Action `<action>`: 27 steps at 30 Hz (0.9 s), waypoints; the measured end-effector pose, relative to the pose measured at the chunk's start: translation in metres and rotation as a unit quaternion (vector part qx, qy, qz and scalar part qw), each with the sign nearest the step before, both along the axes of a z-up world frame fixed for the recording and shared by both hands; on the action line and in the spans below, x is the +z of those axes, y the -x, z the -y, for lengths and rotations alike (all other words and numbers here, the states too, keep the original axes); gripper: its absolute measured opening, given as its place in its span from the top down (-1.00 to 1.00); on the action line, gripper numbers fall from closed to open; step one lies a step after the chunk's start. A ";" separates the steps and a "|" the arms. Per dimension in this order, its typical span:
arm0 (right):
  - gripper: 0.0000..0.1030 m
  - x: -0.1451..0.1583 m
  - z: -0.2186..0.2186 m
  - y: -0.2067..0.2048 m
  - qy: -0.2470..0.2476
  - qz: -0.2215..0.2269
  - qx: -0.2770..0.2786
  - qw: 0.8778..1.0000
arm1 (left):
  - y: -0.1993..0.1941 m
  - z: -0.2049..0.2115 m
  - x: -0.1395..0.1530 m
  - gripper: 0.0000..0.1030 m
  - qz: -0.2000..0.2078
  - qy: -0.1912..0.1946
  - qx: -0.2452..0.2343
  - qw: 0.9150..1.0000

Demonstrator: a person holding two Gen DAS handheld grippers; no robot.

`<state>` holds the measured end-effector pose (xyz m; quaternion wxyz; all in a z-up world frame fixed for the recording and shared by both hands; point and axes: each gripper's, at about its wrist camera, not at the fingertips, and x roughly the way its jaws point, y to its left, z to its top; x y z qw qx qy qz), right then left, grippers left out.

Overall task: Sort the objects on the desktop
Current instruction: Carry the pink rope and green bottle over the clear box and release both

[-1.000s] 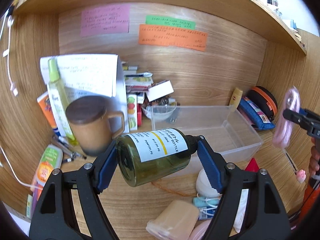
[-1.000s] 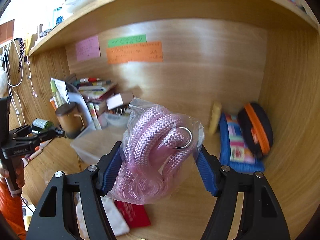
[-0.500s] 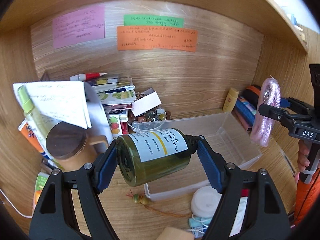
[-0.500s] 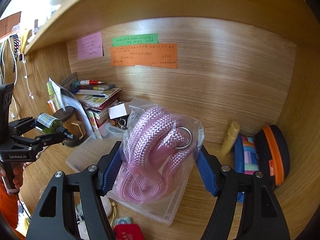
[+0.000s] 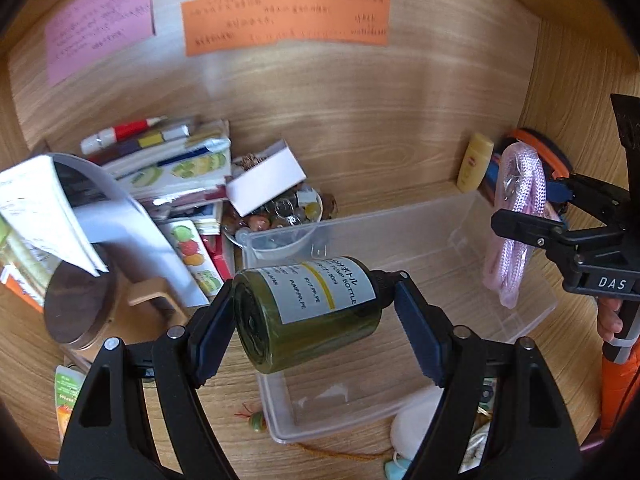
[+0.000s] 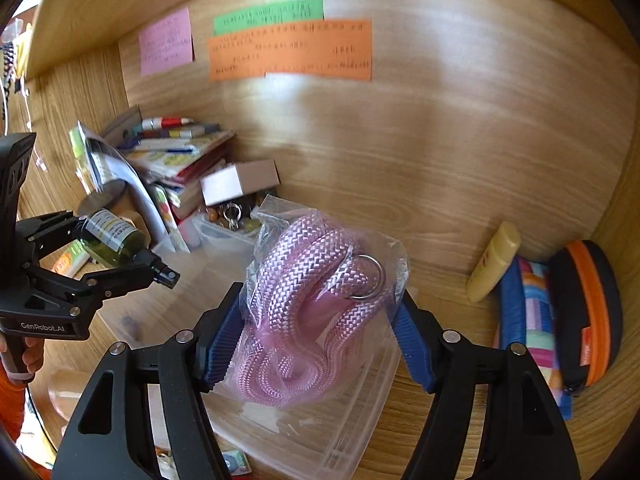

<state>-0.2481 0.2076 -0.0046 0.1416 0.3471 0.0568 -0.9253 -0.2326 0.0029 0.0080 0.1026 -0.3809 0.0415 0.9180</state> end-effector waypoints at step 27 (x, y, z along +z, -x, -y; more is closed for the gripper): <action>-0.18 -0.046 0.036 0.013 -0.054 0.052 0.052 0.996 | 0.040 -0.039 -0.053 -0.50 0.093 0.070 -0.062 0.991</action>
